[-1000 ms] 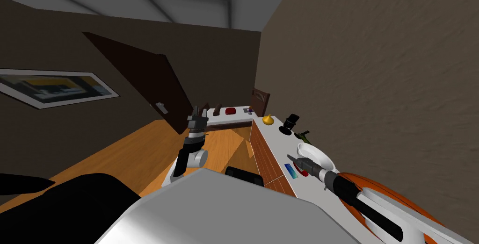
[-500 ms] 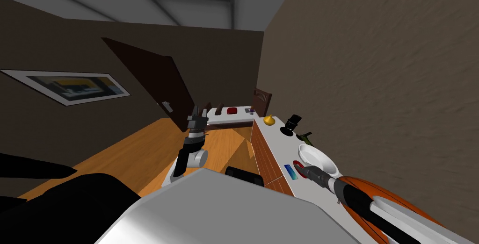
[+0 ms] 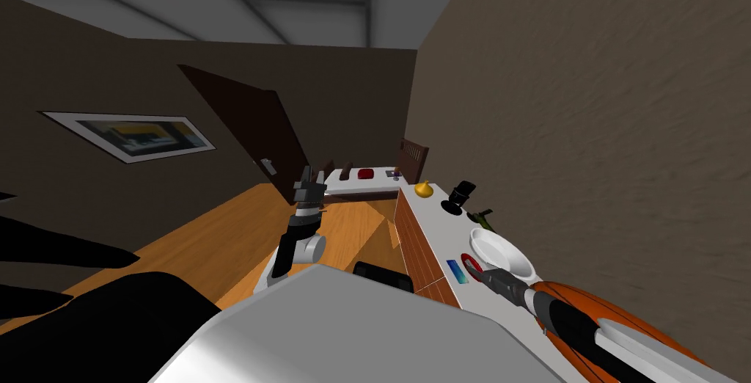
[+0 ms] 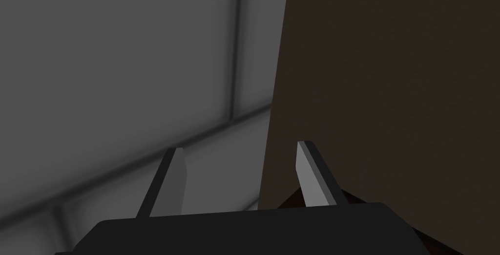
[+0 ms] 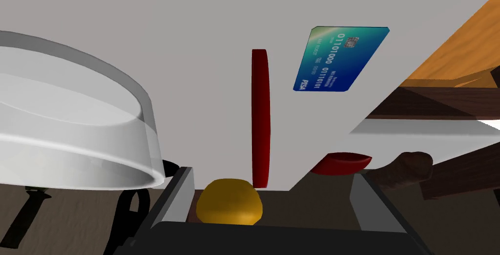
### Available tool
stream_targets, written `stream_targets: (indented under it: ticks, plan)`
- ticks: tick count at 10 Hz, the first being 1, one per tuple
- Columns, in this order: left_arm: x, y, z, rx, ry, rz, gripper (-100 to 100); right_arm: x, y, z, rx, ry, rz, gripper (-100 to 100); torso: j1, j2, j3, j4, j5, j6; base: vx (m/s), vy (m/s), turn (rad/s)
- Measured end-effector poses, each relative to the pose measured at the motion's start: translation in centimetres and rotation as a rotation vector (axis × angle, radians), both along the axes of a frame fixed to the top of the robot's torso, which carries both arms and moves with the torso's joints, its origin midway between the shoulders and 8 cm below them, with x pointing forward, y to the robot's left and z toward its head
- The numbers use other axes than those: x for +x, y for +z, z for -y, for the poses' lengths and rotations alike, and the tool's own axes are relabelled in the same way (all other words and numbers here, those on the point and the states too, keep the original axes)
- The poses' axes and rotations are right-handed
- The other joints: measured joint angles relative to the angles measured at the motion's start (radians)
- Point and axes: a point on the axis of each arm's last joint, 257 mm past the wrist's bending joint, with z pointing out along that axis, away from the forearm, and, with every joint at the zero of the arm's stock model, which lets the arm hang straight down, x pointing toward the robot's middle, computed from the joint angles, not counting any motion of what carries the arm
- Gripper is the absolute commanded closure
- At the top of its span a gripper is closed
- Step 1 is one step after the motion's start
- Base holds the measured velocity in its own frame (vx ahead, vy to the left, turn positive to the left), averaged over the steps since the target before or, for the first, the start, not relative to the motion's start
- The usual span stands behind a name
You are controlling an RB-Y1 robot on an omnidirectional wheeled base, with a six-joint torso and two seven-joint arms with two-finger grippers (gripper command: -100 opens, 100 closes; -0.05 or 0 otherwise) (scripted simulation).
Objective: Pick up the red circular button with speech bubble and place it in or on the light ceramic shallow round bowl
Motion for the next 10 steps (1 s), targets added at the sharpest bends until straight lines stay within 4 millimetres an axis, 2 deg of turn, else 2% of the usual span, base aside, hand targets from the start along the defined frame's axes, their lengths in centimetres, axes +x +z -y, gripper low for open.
stream_targets:
  ticks: [1,2,6,7,8,9,10]
  plan:
    - [0.00,0.00,0.00,0.000,0.000,0.000,0,-0.23,-0.55,0.10,0.000,-0.009,0.000,-100,0.000,-0.001,-0.001,0.000,0.000,0.000,0.018,-0.002,0.015]
    - [0.00,0.00,0.00,0.000,0.000,0.000,0,-0.25,-0.60,0.11,-0.001,-0.009,0.001,100,0.000,-0.001,0.000,0.000,0.000,0.000,0.000,0.000,0.000]
    - [0.00,0.00,0.00,0.000,0.000,0.000,0,-0.21,-0.57,0.19,-0.003,-0.010,0.001,100,0.000,0.001,0.000,0.000,0.000,0.000,0.000,0.000,0.000]
    - [0.00,0.00,0.00,0.000,0.000,0.000,0,-0.21,-0.57,0.20,-0.003,-0.010,0.001,0,0.000,0.001,0.000,0.000,0.000,0.000,0.000,0.000,0.000]
    - [0.00,0.00,0.00,0.000,0.000,0.000,0,-0.21,-0.57,0.21,-0.003,-0.010,0.001,100,0.000,0.001,0.000,0.000,0.000,0.000,-0.021,0.001,-0.123]
    - [0.00,0.00,0.00,0.000,0.000,0.000,0,0.08,-0.06,0.07,-0.003,-0.001,0.002,100,0.000,0.002,0.001,0.000,0.000,0.001,-0.013,0.001,-0.036]
    - [0.00,0.00,0.00,0.000,0.000,0.000,0,0.11,0.01,0.07,-0.003,-0.001,0.001,0,0.000,0.002,0.001,0.000,0.000,0.000,0.000,0.000,0.000]
